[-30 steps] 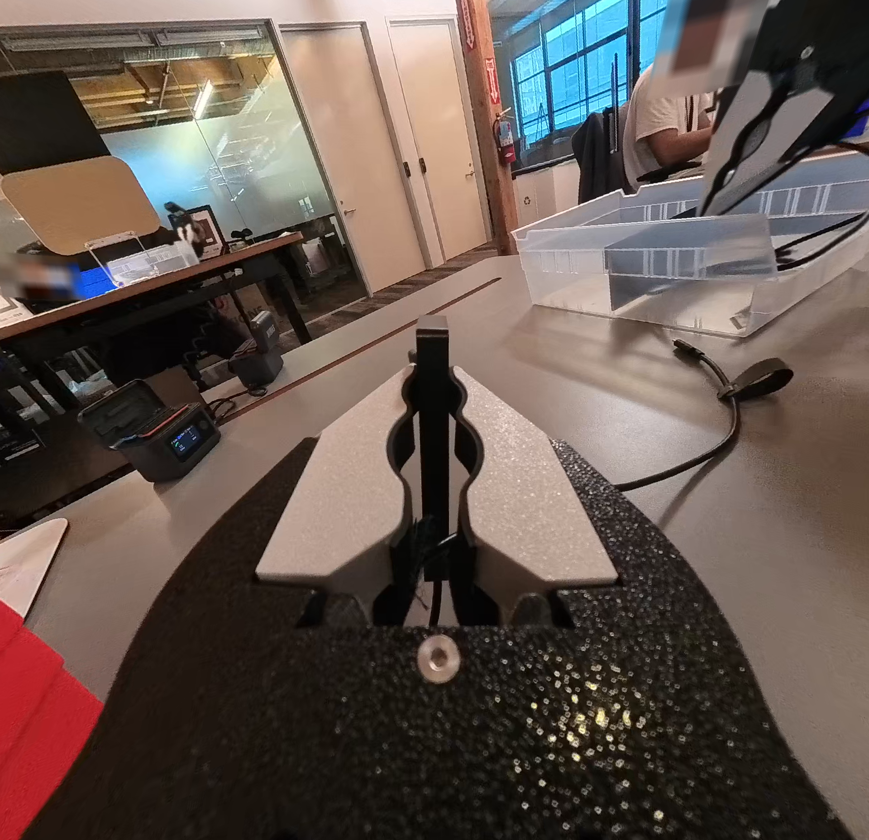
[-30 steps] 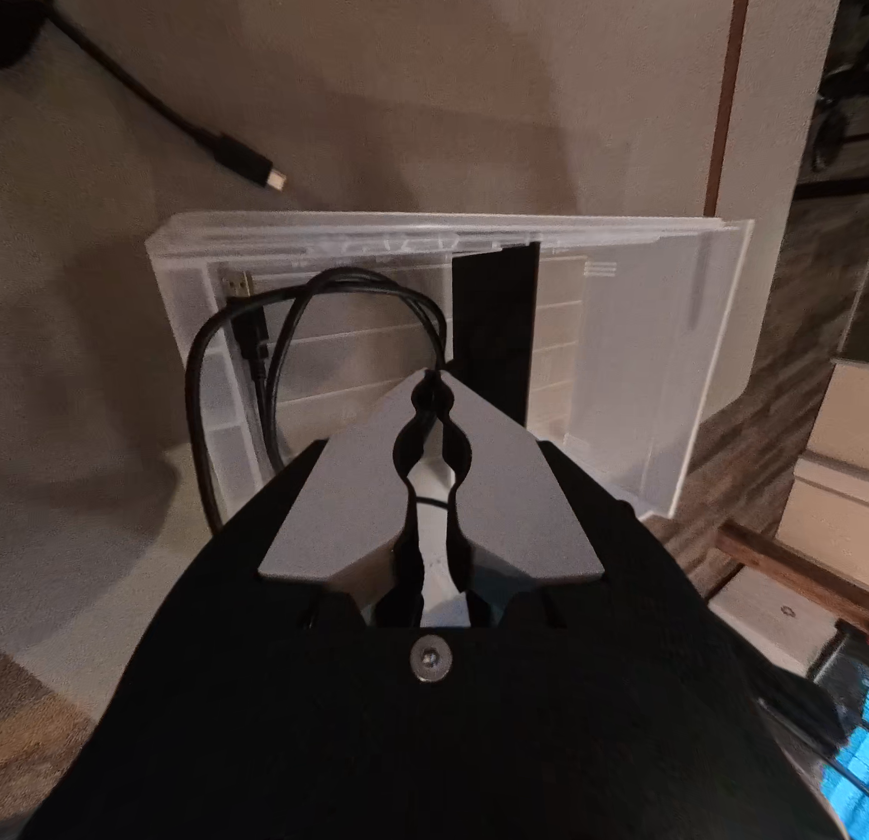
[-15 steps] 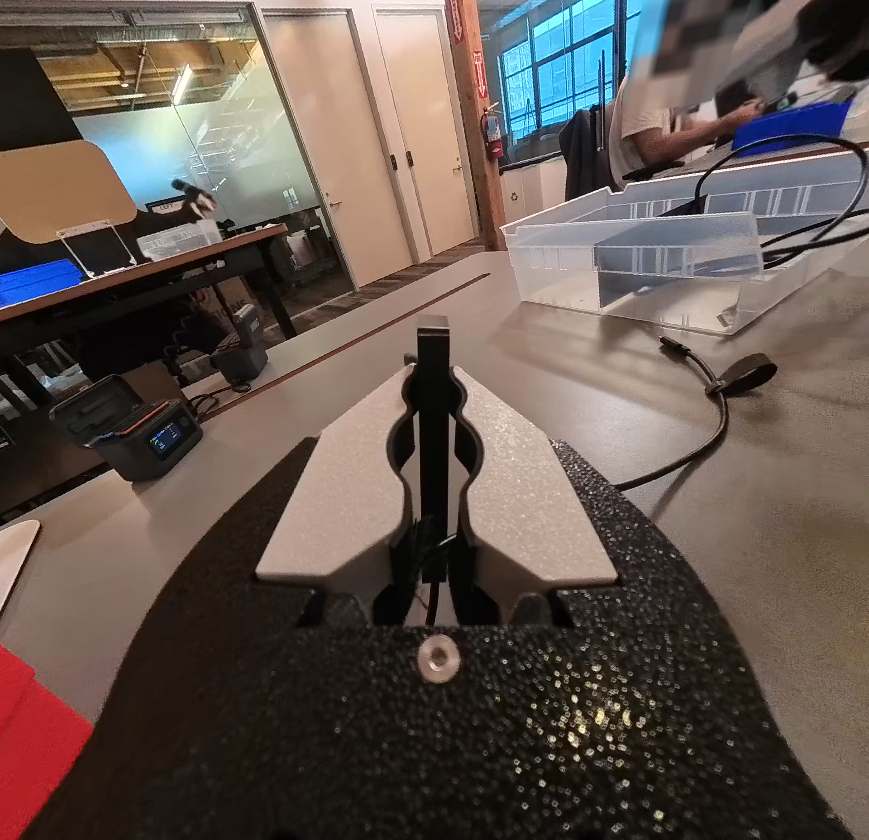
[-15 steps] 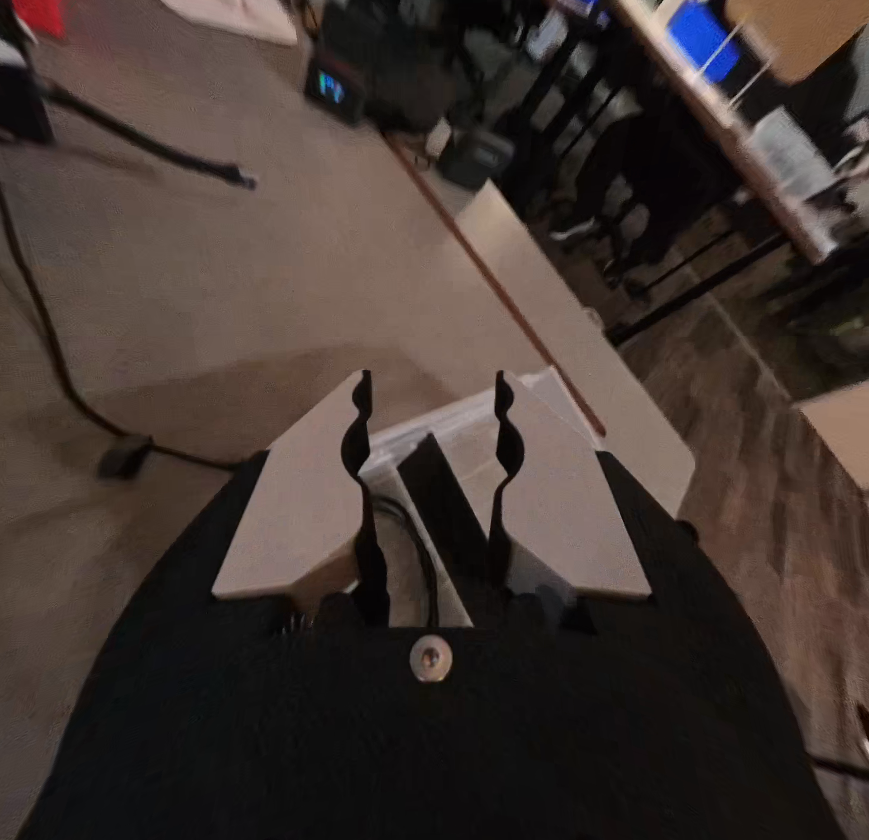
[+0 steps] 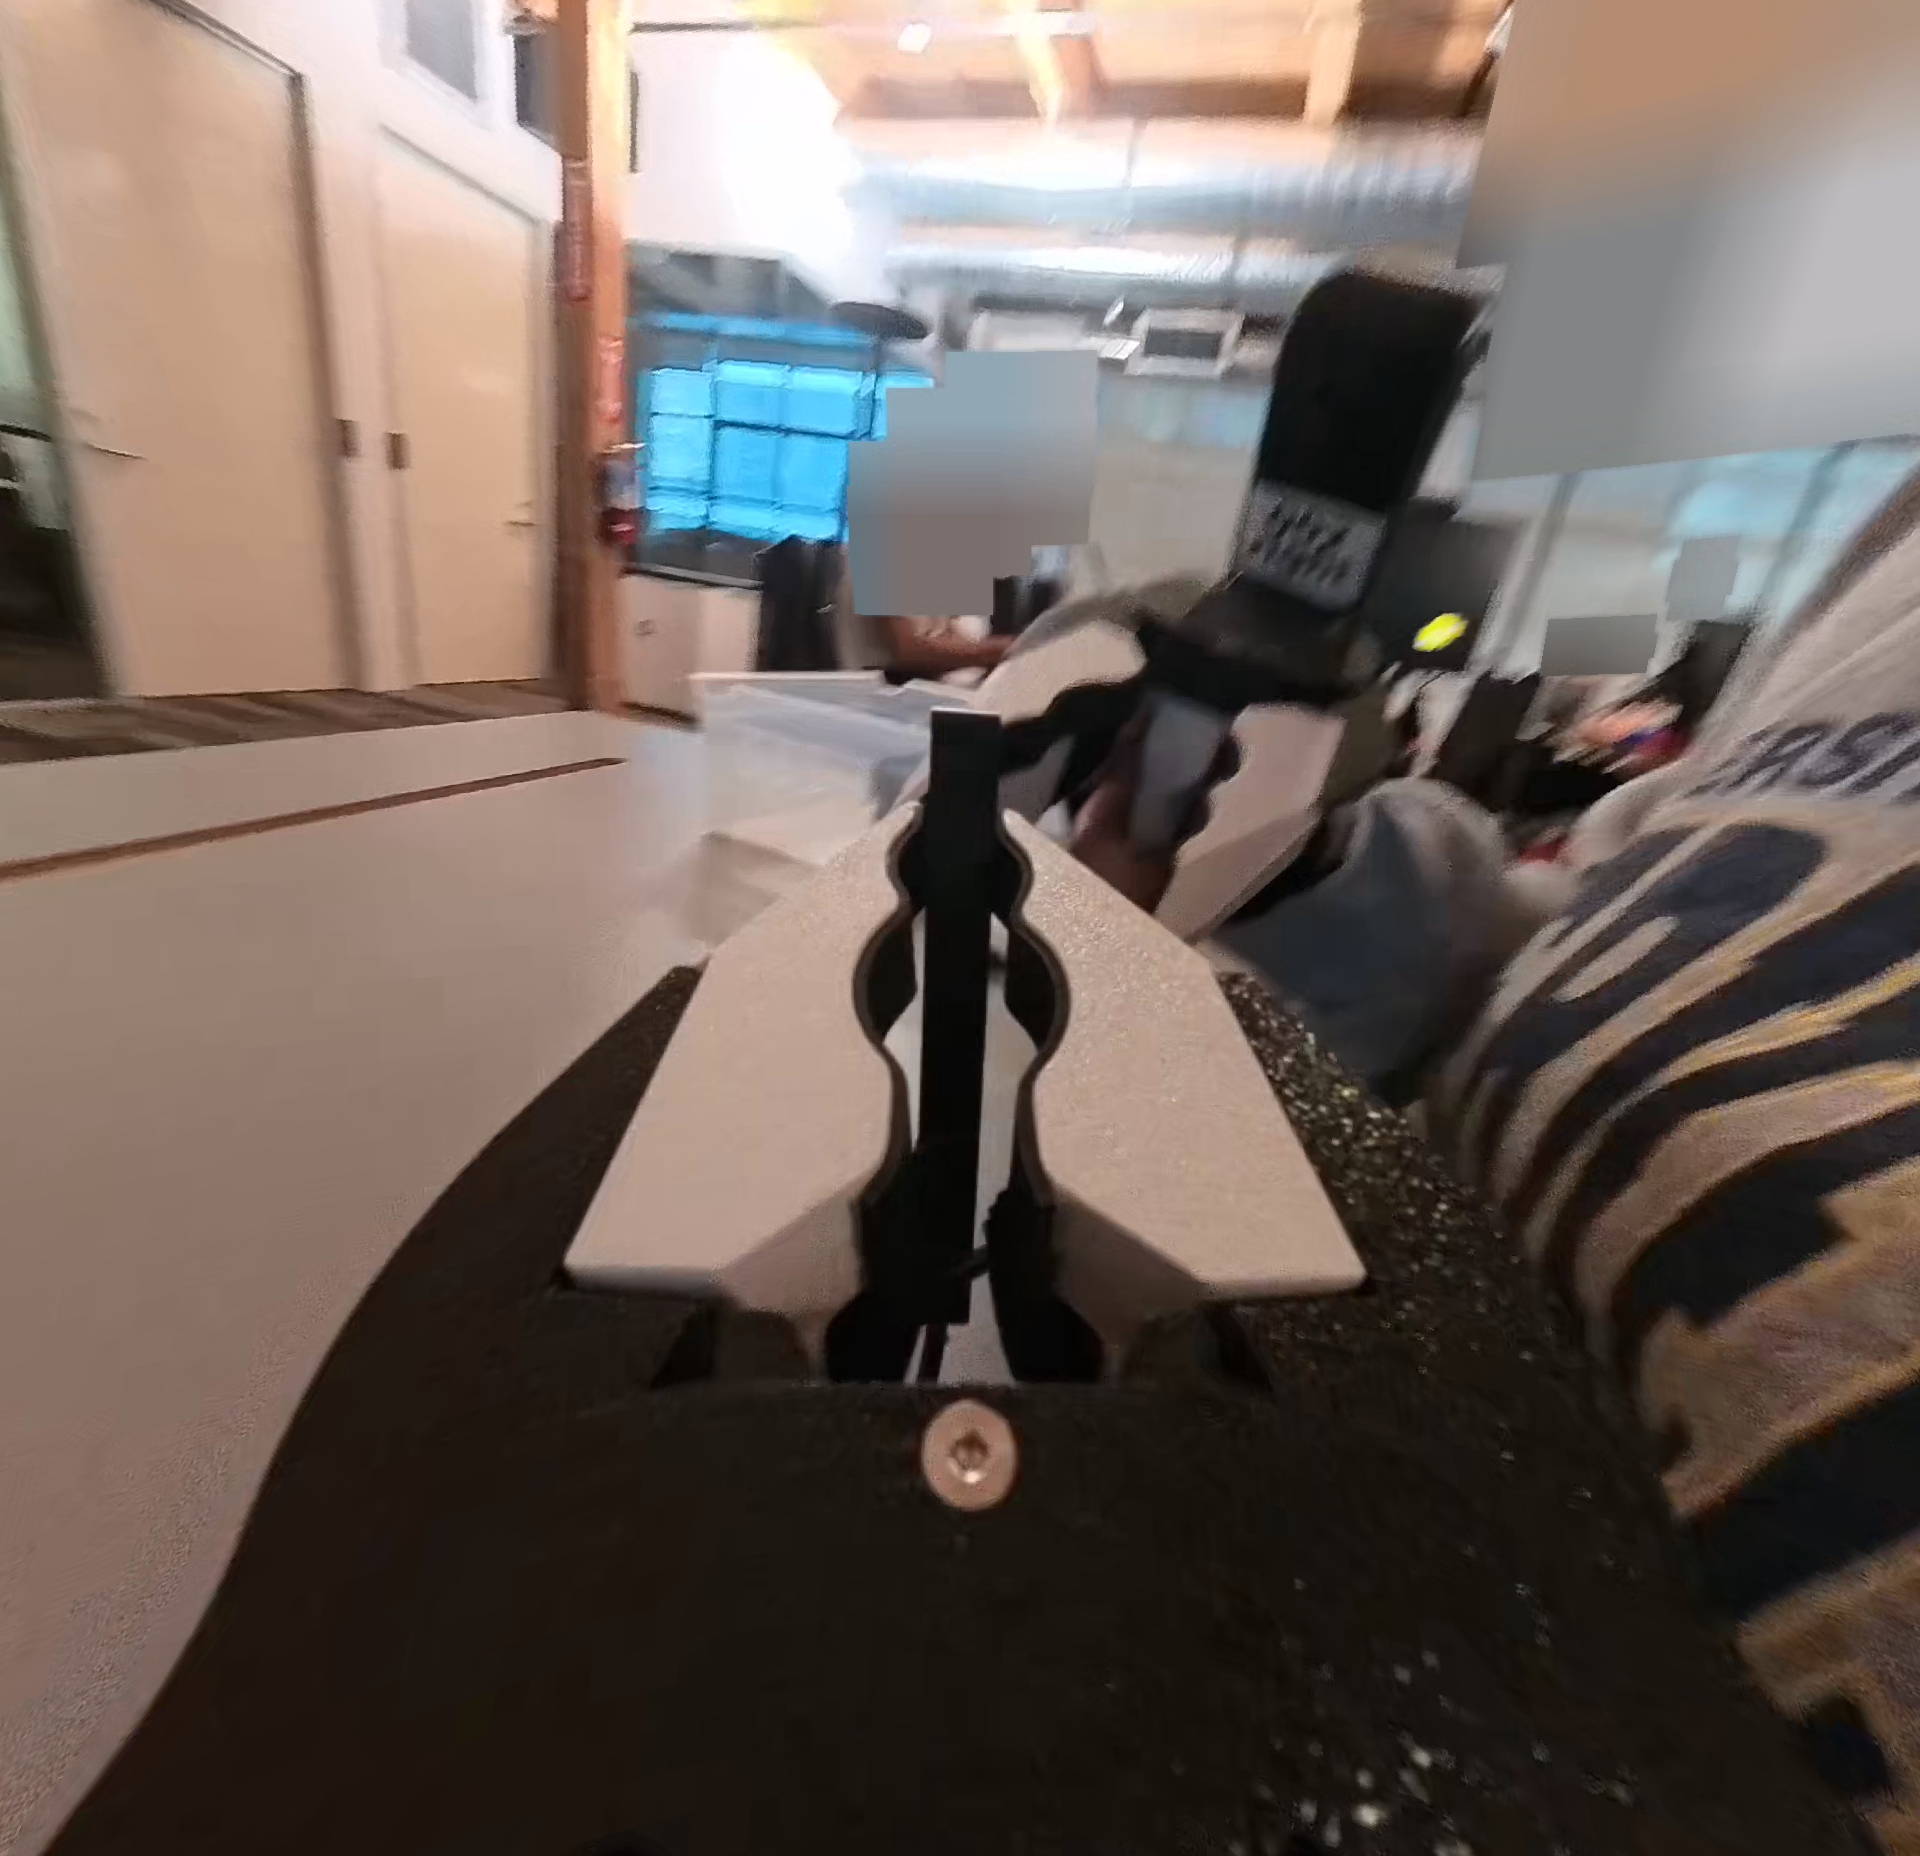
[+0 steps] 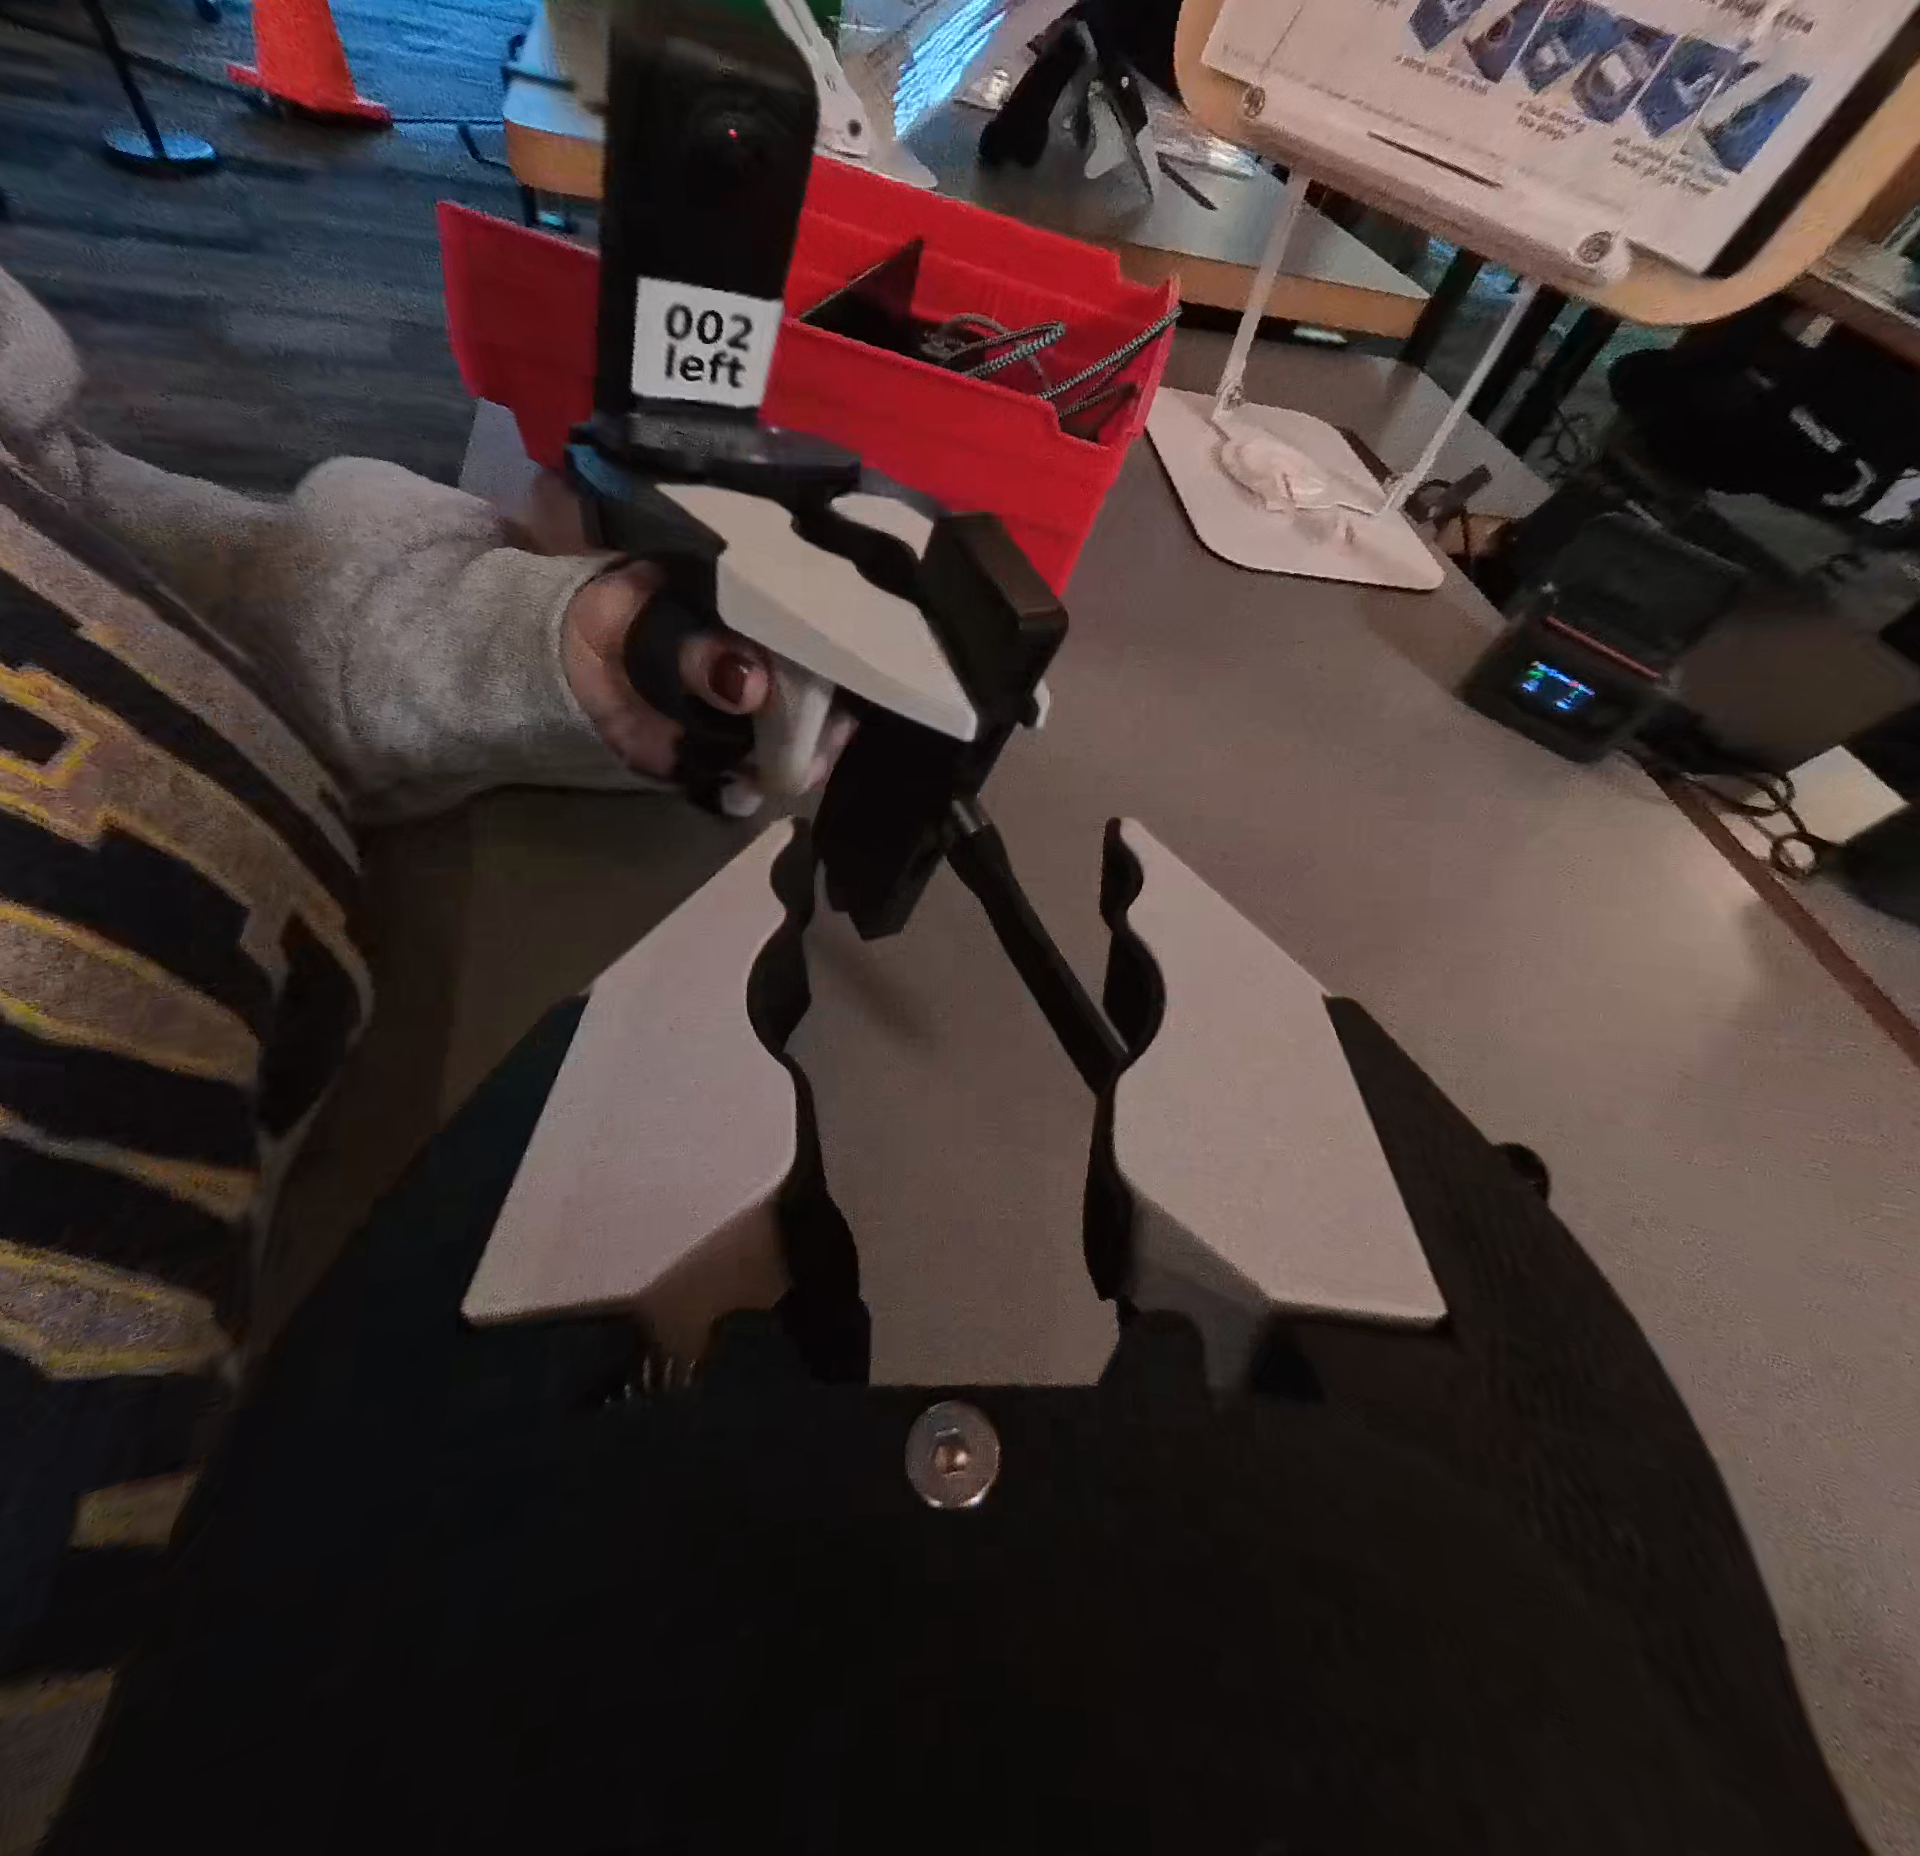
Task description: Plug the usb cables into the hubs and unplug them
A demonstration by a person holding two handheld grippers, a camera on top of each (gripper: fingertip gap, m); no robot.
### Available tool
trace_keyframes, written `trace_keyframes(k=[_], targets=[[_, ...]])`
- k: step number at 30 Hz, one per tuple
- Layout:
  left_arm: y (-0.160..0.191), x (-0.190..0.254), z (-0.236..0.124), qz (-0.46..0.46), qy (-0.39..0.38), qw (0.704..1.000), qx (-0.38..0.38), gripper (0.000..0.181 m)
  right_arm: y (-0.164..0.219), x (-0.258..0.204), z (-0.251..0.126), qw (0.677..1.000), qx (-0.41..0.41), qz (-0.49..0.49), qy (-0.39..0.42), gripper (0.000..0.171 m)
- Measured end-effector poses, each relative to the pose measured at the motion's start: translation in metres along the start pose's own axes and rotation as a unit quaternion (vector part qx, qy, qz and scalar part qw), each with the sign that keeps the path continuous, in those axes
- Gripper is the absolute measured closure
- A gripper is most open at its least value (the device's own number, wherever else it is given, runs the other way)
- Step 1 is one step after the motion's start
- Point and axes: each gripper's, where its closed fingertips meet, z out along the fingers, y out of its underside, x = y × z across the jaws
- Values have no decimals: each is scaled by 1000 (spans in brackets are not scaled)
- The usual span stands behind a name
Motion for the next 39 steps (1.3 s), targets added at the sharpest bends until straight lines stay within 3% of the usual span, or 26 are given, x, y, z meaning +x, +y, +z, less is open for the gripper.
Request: trace_keyframes(k=[4,6,15,17,19,22,26,31,34,39], targets=[[-15,4,-8,-99,66,991,57,173,3,0,14,1000,-1,19,-2,141],[-16,6,-9,-115,83,988,64,173,1,0,13,998,10,52,-15,144],[-8,22,-4,-78,114,990,34,173,1,-21,5,980,19,141,-139,154],[-8,26,-4,-71,122,989,35,173,-2,-24,2,974,30,159,-160,165],[-7,27,-3,-59,118,991,33,173,0,-25,1,972,24,165,-168,165],[3,29,-4,-45,123,991,-1,172,6,-27,-1,975,5,145,-167,166],[34,38,-4,3,135,985,-105,172,16,-32,-6,982,-27,99,-161,165],[35,47,-7,86,144,980,-110,172,15,-41,-6,987,-32,42,-149,165],[39,61,-9,78,187,972,-117,172,17,-54,-12,988,-49,-14,-147,165],[48,76,-7,89,214,964,-131,173,25,-67,-25,984,-84,-8,-159,165]])
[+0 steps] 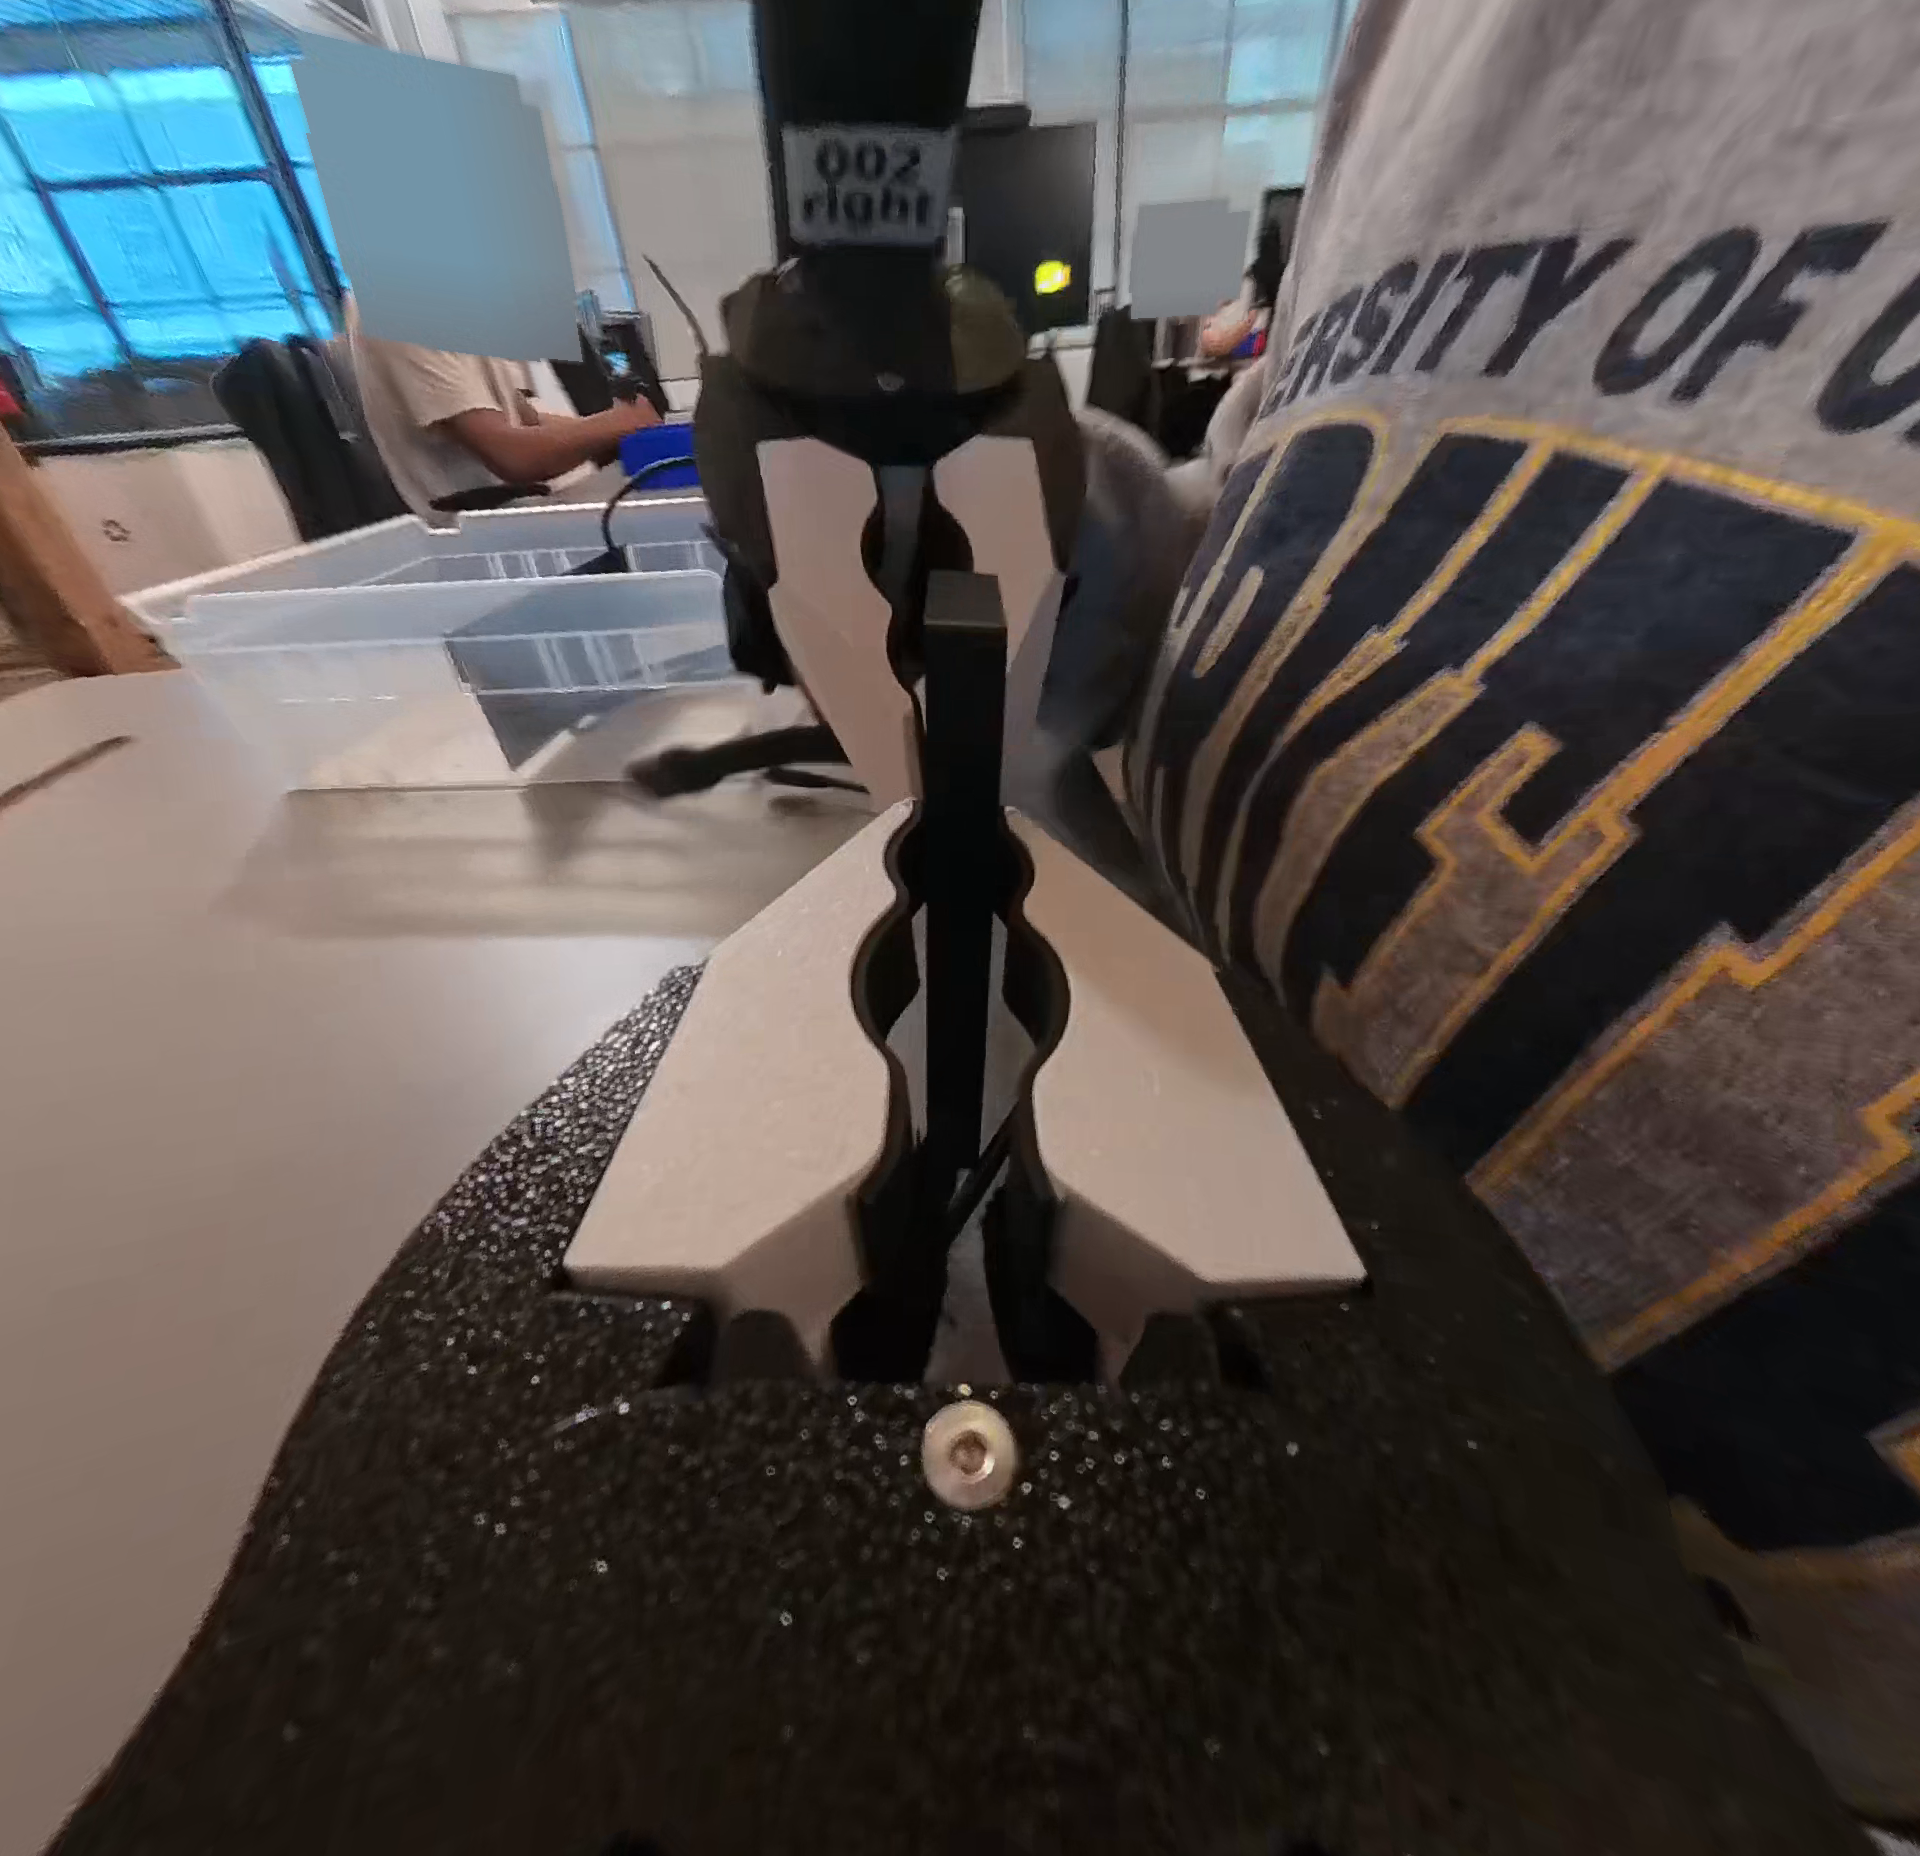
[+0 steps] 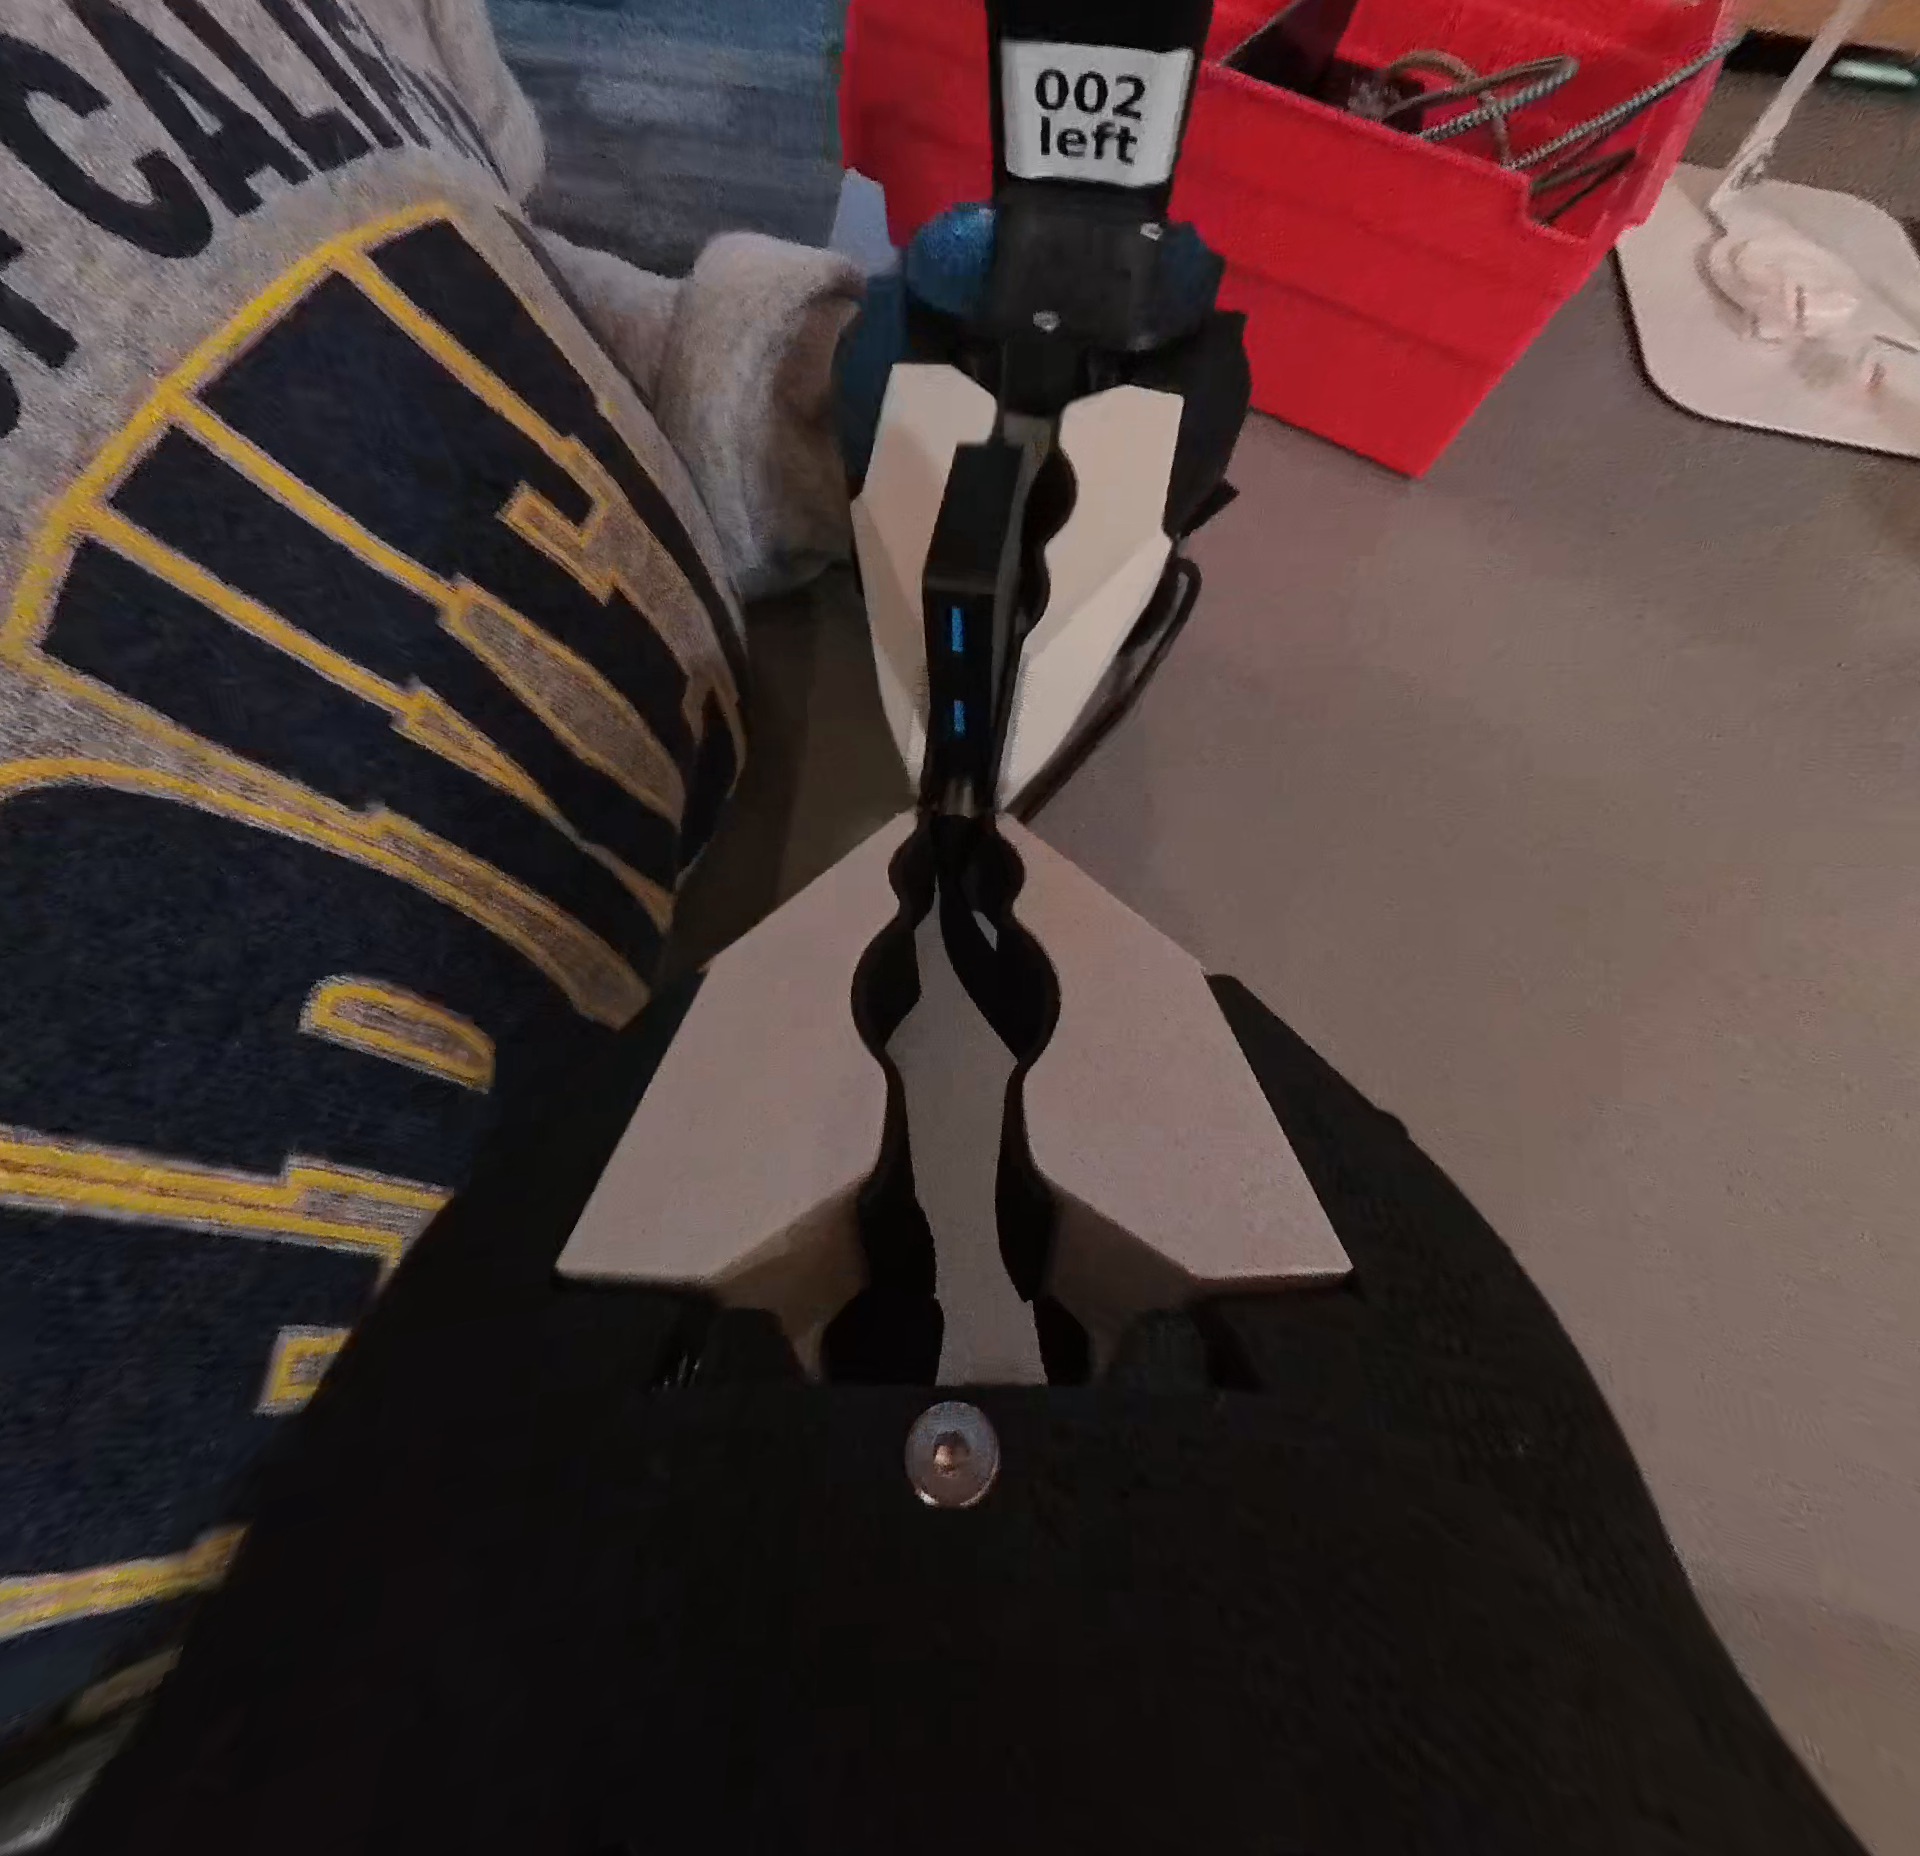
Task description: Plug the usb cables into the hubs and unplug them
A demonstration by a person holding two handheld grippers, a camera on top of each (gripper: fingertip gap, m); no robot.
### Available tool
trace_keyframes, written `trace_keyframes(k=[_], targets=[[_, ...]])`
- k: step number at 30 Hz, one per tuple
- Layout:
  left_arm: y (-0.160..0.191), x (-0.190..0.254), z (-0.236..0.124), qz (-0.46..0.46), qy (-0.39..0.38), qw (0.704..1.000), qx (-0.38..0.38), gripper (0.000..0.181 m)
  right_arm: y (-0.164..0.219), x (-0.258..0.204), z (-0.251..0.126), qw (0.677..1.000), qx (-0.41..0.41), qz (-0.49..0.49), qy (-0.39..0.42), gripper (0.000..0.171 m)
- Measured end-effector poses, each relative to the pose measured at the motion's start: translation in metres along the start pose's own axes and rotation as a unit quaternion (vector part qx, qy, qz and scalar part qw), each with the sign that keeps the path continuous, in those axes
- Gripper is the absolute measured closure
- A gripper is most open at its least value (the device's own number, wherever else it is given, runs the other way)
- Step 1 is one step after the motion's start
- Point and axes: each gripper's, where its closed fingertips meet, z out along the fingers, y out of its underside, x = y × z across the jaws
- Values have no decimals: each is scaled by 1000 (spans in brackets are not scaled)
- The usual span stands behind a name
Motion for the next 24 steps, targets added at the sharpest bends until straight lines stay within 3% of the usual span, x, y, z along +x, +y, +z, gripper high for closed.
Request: trace_keyframes(k=[3,5,7,9,14,19,24], targets=[[-3,-2,-4,38,-39,999,-7,172,3,3,-12,997,-48,-30,61,166],[-20,-17,-49,16,-109,992,53,173,32,36,-61,973,-126,-31,190,166],[-29,-23,-75,-2,-143,986,89,173,17,26,-92,985,-27,44,164,166],[-25,-27,-63,-2,-149,987,65,173,-8,17,-106,985,46,50,159,166],[-22,-47,-39,4,-192,979,73,173,-20,22,-134,971,28,-24,237,166],[-19,-54,-36,0,-212,975,68,173,7,48,-201,939,-41,-34,339,166],[-16,-52,-31,14,-214,975,52,173,41,72,-246,921,-68,21,383,166]])
